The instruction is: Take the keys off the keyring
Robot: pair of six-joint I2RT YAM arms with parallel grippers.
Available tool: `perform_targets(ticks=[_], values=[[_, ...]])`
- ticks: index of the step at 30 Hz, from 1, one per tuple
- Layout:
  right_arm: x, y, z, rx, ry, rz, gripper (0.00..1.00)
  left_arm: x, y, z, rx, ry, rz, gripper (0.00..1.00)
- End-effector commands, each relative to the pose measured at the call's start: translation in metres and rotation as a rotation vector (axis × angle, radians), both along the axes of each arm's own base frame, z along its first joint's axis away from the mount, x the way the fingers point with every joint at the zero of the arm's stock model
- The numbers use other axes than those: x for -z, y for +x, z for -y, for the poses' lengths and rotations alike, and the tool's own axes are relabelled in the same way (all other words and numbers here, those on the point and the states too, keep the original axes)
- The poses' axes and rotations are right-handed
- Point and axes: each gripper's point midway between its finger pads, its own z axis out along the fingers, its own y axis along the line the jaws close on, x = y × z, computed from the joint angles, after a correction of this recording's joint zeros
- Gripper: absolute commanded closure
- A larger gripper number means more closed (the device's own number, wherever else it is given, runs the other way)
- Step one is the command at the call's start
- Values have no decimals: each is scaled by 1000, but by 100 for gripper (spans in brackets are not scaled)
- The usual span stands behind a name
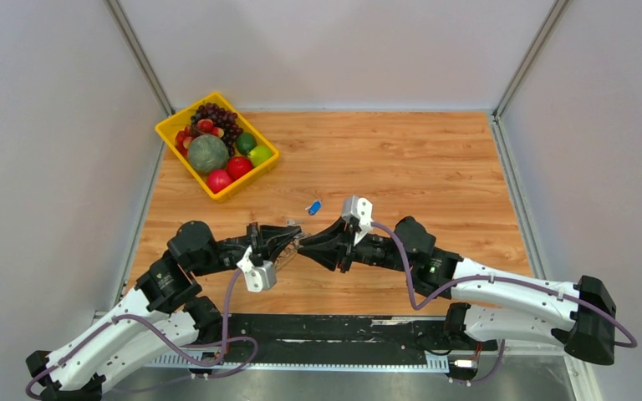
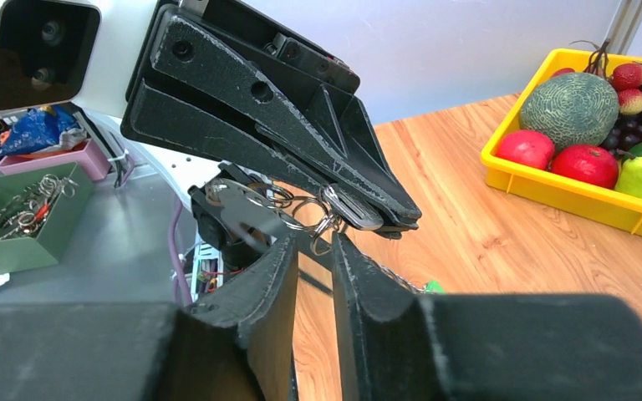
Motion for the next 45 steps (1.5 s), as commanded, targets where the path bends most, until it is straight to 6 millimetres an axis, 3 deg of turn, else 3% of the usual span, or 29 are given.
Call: perform_targets(ticks=[1,7,22,29,34,45], values=[[-20,-1,-1,-3,69,-2,71,-19,-5,3,30,-62,31,100],[-15,3,-2,14,62,-9,62,-23,-5,4,28,-76,34,100],[-18,7,-3,31,71,10,61,-27,-7,6,48,-91,34,100],[-20,8,-3,34,77,24,87,-27,-8,8,60,-89,36,100],[-20,6,-3,27,77,30,99,-27,-8,8,59,-88,35,100],[-14,10,3,61,64,19,100,-26,0,4,2,-92,20,100]])
